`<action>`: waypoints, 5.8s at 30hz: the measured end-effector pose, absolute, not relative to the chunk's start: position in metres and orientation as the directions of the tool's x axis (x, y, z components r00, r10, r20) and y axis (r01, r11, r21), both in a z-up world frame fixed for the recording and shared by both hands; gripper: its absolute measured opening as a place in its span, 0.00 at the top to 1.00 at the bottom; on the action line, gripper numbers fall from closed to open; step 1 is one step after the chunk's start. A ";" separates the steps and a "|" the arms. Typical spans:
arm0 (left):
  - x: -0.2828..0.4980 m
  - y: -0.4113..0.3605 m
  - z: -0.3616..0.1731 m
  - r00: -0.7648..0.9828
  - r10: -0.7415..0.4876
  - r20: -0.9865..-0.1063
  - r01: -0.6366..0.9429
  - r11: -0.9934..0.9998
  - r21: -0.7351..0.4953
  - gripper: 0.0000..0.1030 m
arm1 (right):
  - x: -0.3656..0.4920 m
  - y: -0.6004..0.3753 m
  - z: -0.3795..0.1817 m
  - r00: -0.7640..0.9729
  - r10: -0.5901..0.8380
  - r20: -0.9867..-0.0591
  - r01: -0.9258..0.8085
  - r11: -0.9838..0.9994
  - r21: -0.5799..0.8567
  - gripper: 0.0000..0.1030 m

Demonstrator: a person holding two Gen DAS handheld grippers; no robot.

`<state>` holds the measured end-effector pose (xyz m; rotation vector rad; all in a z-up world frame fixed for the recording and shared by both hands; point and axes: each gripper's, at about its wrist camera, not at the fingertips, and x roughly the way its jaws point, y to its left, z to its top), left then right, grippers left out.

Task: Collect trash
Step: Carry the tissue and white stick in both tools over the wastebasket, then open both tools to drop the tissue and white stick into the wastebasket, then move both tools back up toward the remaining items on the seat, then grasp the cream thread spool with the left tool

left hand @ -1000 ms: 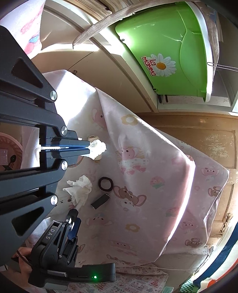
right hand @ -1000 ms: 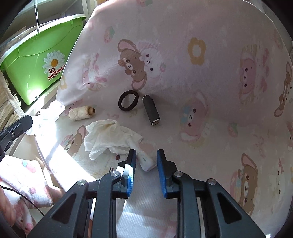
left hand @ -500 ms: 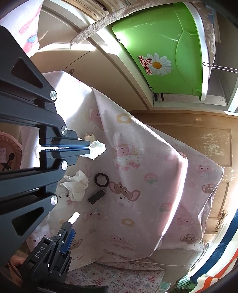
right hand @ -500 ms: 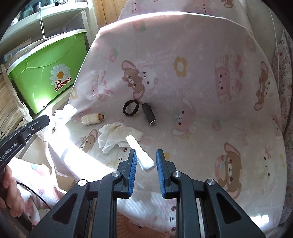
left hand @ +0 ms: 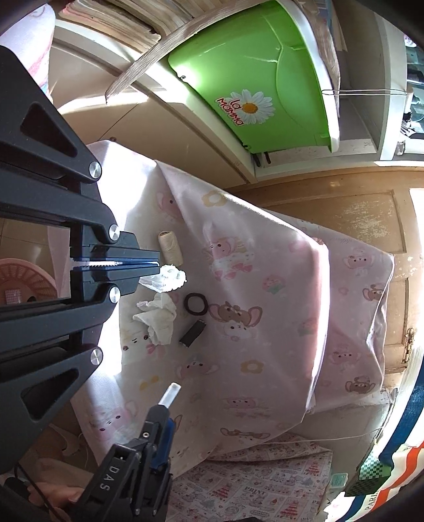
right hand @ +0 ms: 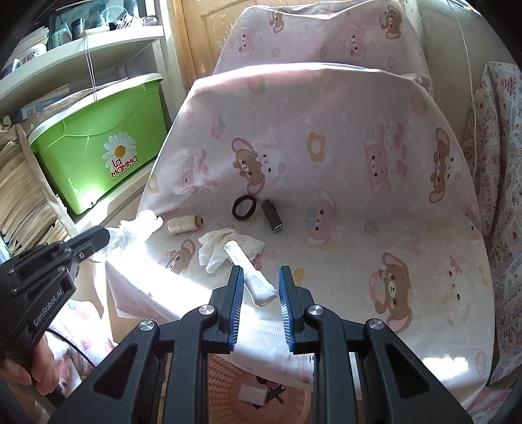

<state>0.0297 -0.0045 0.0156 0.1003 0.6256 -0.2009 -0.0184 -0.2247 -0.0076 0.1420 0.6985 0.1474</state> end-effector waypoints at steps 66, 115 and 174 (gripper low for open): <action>0.053 -0.028 -0.223 0.016 -0.022 -1.000 0.175 0.984 -0.019 0.97 | -0.026 -0.191 -0.248 0.183 0.164 -0.969 0.030 0.985 0.173 0.77; 0.048 -0.005 -0.123 0.374 0.009 -0.927 0.097 0.994 0.049 0.42 | -0.036 -0.211 -0.160 0.470 0.076 -0.879 0.109 0.984 0.143 0.50; 0.175 0.033 -0.010 0.630 -0.156 -0.761 0.107 0.988 -0.114 0.01 | 0.048 -0.273 0.005 0.794 0.016 -0.608 0.059 0.993 0.103 0.41</action>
